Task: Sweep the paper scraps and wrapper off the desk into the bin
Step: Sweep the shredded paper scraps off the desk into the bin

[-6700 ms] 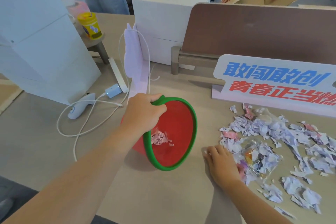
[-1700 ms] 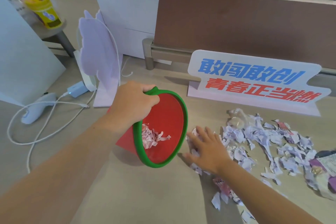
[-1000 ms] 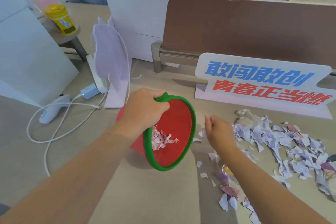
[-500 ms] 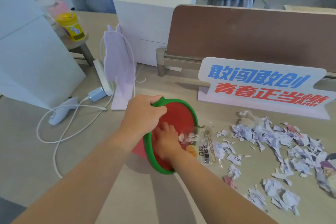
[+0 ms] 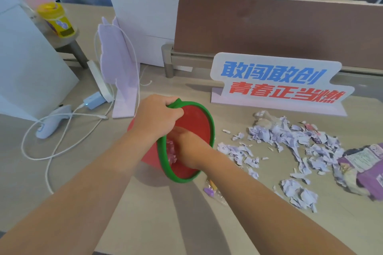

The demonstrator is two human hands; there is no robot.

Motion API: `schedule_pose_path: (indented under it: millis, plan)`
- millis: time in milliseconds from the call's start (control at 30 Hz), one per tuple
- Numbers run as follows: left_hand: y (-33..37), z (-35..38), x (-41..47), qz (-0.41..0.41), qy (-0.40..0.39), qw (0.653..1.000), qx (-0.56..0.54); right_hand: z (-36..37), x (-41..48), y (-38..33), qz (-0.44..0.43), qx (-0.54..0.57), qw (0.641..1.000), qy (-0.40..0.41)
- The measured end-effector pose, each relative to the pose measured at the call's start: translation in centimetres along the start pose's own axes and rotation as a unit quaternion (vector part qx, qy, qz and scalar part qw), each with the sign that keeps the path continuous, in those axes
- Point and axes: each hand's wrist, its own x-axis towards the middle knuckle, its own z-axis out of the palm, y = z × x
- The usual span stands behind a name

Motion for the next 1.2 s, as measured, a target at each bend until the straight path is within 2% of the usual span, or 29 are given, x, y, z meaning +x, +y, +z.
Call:
schedule_pose_path:
  millis: [100, 167, 233, 300, 333, 400, 533, 633, 733, 900, 967, 1100, 1200]
  plan:
    - [0.1, 0.3, 0.0, 0.009, -0.004, 1.000, 0.019, -0.1, -0.8, 0.6, 0.006, 0.047, 0.999, 0.022]
    - [0.3, 0.5, 0.0, 0.015, -0.003, 0.999, 0.032, -0.6, -2.0, 1.2, 0.045, 0.057, 0.995, 0.073]
    - [0.6, 0.6, -0.1, 0.016, -0.007, 0.999, 0.037, -1.0, -4.6, 2.3, 0.102, 0.079, 0.974, 0.185]
    - [0.8, 0.7, -0.3, 0.021, -0.010, 0.999, 0.046, -1.0, -8.8, 4.3, 0.171, 0.084, 0.935, 0.299]
    - [0.8, 0.8, -0.4, 0.026, -0.010, 0.998, 0.053, -0.7, -11.3, 5.4, 0.211, 0.063, 0.918, 0.330]
    - [0.8, 1.1, -0.8, 0.029, -0.010, 0.998, 0.063, 0.4, -16.2, 7.6, 0.281, 0.022, 0.897, 0.342]
    - [0.8, 1.9, -1.1, 0.033, -0.019, 0.996, 0.076, 2.2, -22.9, 10.3, 0.427, -0.011, 0.851, 0.306]
    - [0.9, 2.5, -1.4, 0.043, -0.028, 0.995, 0.087, 4.1, -24.4, 10.4, 0.472, -0.023, 0.839, 0.270]
    - [1.2, 2.8, -1.9, 0.051, -0.039, 0.992, 0.108, 6.4, -23.1, 9.9, 0.491, -0.041, 0.848, 0.196]
    - [1.2, 3.3, -2.3, 0.082, -0.039, 0.985, 0.148, 7.8, -19.9, 10.8, 0.487, -0.128, 0.847, 0.170]
    - [1.2, 3.5, -2.3, 0.088, -0.039, 0.984, 0.148, 8.1, -19.3, 11.2, 0.462, -0.164, 0.850, 0.191]
    - [1.0, 3.2, -2.6, 0.095, -0.022, 0.987, 0.125, 8.2, -18.5, 12.2, 0.356, -0.214, 0.878, 0.240]
    - [0.8, 3.1, -3.2, 0.096, -0.017, 0.989, 0.111, 7.3, -17.9, 13.0, 0.334, -0.209, 0.892, 0.222]
